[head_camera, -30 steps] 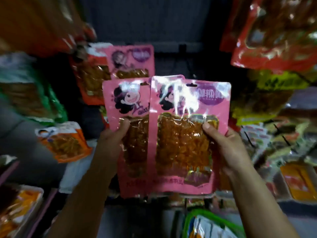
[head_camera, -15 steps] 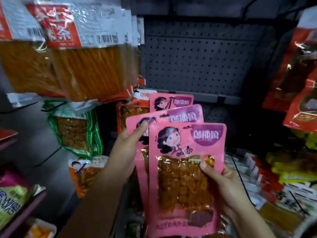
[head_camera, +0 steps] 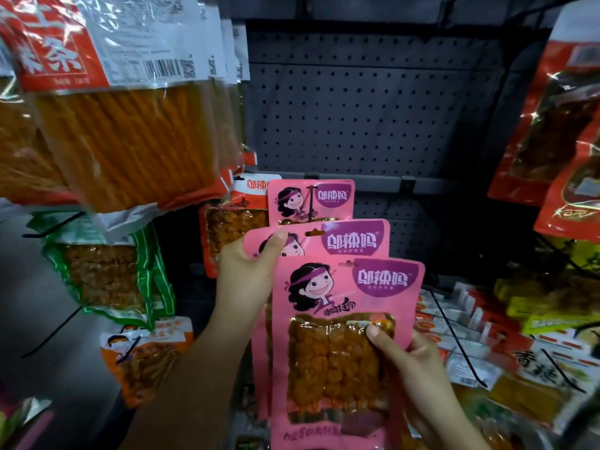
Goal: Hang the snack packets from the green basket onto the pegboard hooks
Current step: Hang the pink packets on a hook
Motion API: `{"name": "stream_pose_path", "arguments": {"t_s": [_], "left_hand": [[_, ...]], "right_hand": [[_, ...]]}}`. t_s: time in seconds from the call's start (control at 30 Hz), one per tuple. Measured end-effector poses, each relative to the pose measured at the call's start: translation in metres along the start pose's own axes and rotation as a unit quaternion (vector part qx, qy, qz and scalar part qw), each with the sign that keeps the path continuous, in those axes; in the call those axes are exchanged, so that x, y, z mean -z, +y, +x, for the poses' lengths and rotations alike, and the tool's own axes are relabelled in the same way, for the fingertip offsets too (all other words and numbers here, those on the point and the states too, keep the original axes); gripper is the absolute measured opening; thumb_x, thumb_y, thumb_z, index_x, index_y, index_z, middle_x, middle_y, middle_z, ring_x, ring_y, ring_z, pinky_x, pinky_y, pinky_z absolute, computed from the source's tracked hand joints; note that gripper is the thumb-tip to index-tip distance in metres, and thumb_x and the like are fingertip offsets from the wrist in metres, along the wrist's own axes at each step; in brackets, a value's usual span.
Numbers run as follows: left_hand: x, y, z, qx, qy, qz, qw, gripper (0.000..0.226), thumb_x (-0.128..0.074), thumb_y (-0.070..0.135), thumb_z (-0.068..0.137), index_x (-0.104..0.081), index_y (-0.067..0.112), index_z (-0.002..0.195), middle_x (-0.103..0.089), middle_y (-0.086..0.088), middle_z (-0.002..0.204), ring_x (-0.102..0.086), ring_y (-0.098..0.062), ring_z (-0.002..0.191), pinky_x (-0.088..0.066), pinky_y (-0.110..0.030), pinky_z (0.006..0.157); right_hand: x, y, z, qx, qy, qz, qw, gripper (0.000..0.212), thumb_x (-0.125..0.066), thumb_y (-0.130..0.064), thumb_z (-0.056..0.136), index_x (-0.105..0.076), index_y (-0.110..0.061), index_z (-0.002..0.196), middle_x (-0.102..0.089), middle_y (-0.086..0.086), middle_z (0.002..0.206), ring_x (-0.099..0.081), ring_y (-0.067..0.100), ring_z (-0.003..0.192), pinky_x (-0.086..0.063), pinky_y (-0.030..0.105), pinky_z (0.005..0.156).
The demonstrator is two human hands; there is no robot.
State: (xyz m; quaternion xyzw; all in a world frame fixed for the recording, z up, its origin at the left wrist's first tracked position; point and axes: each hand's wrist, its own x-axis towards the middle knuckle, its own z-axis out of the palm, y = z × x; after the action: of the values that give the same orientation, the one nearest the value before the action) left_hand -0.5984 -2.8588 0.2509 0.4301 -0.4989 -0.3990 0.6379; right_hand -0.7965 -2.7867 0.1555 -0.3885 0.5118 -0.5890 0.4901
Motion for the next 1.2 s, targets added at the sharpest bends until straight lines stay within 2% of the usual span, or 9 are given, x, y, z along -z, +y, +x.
{"name": "stream_pose_path", "arguments": {"t_s": [0.07, 0.2, 0.37, 0.47, 0.57, 0.77, 0.9, 1.03, 1.2], "left_hand": [[0.003, -0.001, 0.002, -0.023, 0.001, 0.025, 0.999, 0.010, -0.067, 0.028, 0.084, -0.072, 0.027, 0.075, -0.074, -0.001, 0.077, -0.072, -0.021, 0.075, -0.058, -0.045, 0.074], [0.003, -0.004, 0.000, -0.049, -0.017, 0.057, 0.997, 0.013, -0.067, 0.026, 0.084, -0.071, 0.030, 0.073, -0.074, 0.004, 0.073, -0.071, -0.017, 0.071, -0.059, -0.043, 0.071], [0.008, -0.012, 0.000, -0.057, 0.001, 0.058, 0.997, 0.013, -0.068, 0.028, 0.083, -0.070, 0.030, 0.071, -0.073, 0.002, 0.073, -0.071, -0.019, 0.071, -0.058, -0.036, 0.065], [0.010, -0.018, 0.002, -0.033, 0.013, 0.048, 0.998, 0.018, -0.068, 0.026, 0.084, -0.070, 0.033, 0.067, -0.073, 0.003, 0.072, -0.071, -0.016, 0.070, -0.057, -0.033, 0.064], [0.010, -0.023, 0.004, -0.021, 0.009, 0.048, 0.999, 0.013, -0.068, 0.026, 0.083, -0.070, 0.028, 0.071, -0.073, -0.003, 0.075, -0.071, -0.022, 0.073, -0.059, -0.041, 0.069], [0.012, -0.031, 0.008, -0.031, 0.000, 0.050, 0.998, 0.012, -0.068, 0.027, 0.083, -0.071, 0.028, 0.072, -0.074, -0.005, 0.078, -0.071, -0.025, 0.078, -0.058, -0.048, 0.076], [0.012, -0.034, 0.016, -0.061, -0.011, 0.067, 0.996, 0.014, -0.068, 0.031, 0.084, -0.071, 0.022, 0.073, -0.072, -0.011, 0.078, -0.069, -0.033, 0.078, -0.058, -0.050, 0.074], [0.012, -0.035, 0.029, -0.073, -0.041, 0.073, 0.994, 0.014, -0.067, 0.034, 0.084, -0.071, 0.035, 0.070, -0.071, 0.012, 0.071, -0.069, -0.011, 0.071, -0.058, -0.031, 0.068], [0.009, -0.042, 0.055, -0.055, -0.091, 0.057, 0.993, 0.010, -0.070, 0.032, 0.082, -0.072, 0.040, 0.076, -0.074, 0.014, 0.081, -0.071, -0.008, 0.081, -0.055, -0.025, 0.071]], "right_hand": [[-0.002, 0.003, -0.001, -0.004, -0.004, -0.005, 1.000, 0.050, -0.087, -0.045, 0.056, -0.075, -0.017, 0.095, -0.075, 0.013, 0.095, -0.071, 0.031, 0.092, -0.053, 0.054, 0.088], [-0.003, 0.010, -0.004, 0.005, 0.003, -0.028, 1.000, 0.037, -0.079, -0.041, 0.057, -0.077, -0.020, 0.088, -0.076, 0.010, 0.090, -0.073, 0.027, 0.088, -0.055, 0.047, 0.086], [-0.003, 0.010, -0.004, 0.009, -0.002, -0.024, 1.000, 0.030, -0.077, -0.031, 0.063, -0.076, -0.012, 0.086, -0.075, 0.013, 0.091, -0.072, 0.030, 0.090, -0.055, 0.044, 0.084], [-0.004, 0.009, -0.006, 0.015, -0.007, -0.020, 1.000, 0.023, -0.075, -0.024, 0.065, -0.076, -0.008, 0.081, -0.076, 0.013, 0.087, -0.073, 0.028, 0.084, -0.057, 0.033, 0.071], [-0.003, 0.010, -0.006, 0.016, -0.018, -0.013, 1.000, 0.012, -0.072, -0.017, 0.072, -0.075, -0.007, 0.079, -0.076, 0.013, 0.085, -0.074, 0.023, 0.078, -0.055, 0.020, 0.059], [0.000, 0.012, 0.000, 0.025, -0.001, -0.024, 0.999, 0.016, -0.075, -0.026, 0.067, -0.077, -0.017, 0.080, -0.076, 0.010, 0.085, -0.073, 0.024, 0.081, -0.059, 0.028, 0.063], [0.000, 0.008, 0.009, 0.044, 0.017, -0.048, 0.998, 0.024, -0.078, -0.031, 0.065, -0.077, -0.016, 0.083, -0.076, 0.013, 0.087, -0.072, 0.032, 0.088, -0.056, 0.054, 0.081], [-0.005, -0.005, 0.023, 0.083, 0.025, -0.079, 0.993, 0.022, -0.078, -0.033, 0.065, -0.076, -0.019, 0.081, -0.076, 0.008, 0.082, -0.073, 0.027, 0.080, -0.059, 0.046, 0.077], [-0.011, -0.012, 0.047, 0.081, 0.044, -0.074, 0.993, 0.004, -0.077, -0.020, 0.076, -0.076, -0.016, 0.076, -0.076, 0.006, 0.079, -0.073, 0.021, 0.076, -0.058, 0.035, 0.070]]}}
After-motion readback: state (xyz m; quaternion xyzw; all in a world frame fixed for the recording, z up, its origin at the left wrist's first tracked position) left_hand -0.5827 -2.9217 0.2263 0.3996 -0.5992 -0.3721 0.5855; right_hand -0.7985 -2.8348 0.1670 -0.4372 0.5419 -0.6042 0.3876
